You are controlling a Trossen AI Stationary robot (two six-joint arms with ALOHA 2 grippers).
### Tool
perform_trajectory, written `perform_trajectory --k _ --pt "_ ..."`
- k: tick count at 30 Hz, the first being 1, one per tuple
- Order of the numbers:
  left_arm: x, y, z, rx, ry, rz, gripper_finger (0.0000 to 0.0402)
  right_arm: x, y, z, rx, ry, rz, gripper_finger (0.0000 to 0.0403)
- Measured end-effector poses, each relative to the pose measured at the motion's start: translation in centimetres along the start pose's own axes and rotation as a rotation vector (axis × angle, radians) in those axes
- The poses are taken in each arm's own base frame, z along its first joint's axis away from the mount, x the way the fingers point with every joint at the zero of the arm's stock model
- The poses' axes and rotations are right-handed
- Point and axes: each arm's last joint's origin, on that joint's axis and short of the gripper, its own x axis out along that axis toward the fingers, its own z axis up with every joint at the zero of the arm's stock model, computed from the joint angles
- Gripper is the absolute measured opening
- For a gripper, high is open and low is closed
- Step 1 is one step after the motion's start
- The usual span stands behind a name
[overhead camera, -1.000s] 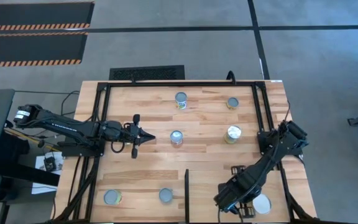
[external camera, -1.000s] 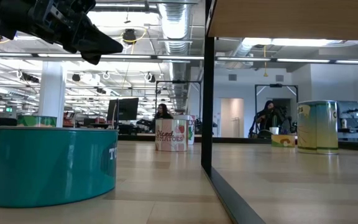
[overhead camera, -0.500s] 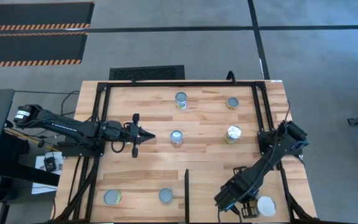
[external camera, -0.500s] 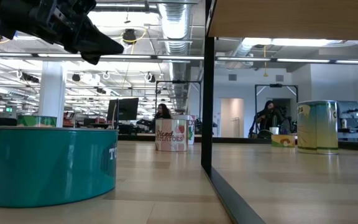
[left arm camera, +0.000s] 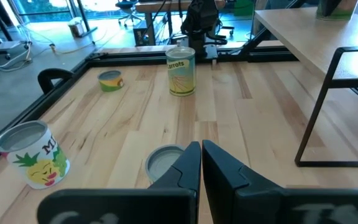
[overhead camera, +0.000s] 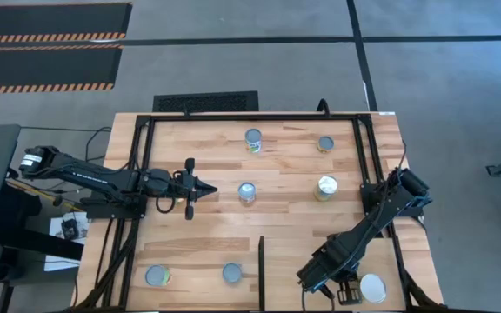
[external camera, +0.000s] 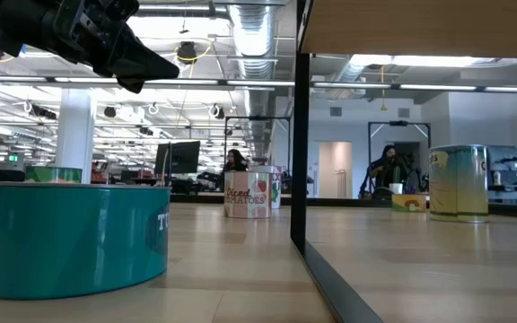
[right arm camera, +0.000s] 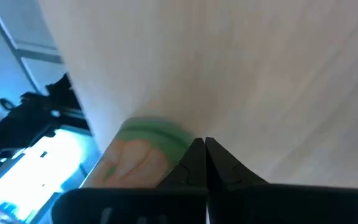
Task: Pick and place cans onto a shelf
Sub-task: Put the canned oranges on the shelf, then move the canned mixed fruit to the center of the table
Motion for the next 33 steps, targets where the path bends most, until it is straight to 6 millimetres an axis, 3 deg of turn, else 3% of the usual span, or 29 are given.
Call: perform_trajectory --k 13,17,21,28,33 --pt "0.0 0.0 0.0 -0.006 0.0 0.0 0.0006 0.8 1.4 -1.1 0.045 0.036 0.007 0.0005" --pt "0.0 0.0 0.0 -0.012 0.0 0.0 0.0006 -0.3 1.8 -1.2 0.047 -0.053 -0.027 0.0007" --pt "0.0 0.2 0.0 0.002 0.001 0.017 0.0003 -3.2 1.4 -2.0 0.077 -0.244 -0.084 0.0003" --pt "0.6 1.3 -0.3 -0.063 0.016 -0.077 0.0 -8.1 -1.3 -3.8 -0.016 -0.737 -0.274 0.0003" --pt "1.3 1.5 -0.5 -0.038 0.009 -0.083 0.0 -9.4 -4.6 -3.6 -0.095 -0.991 -0.341 0.0002"
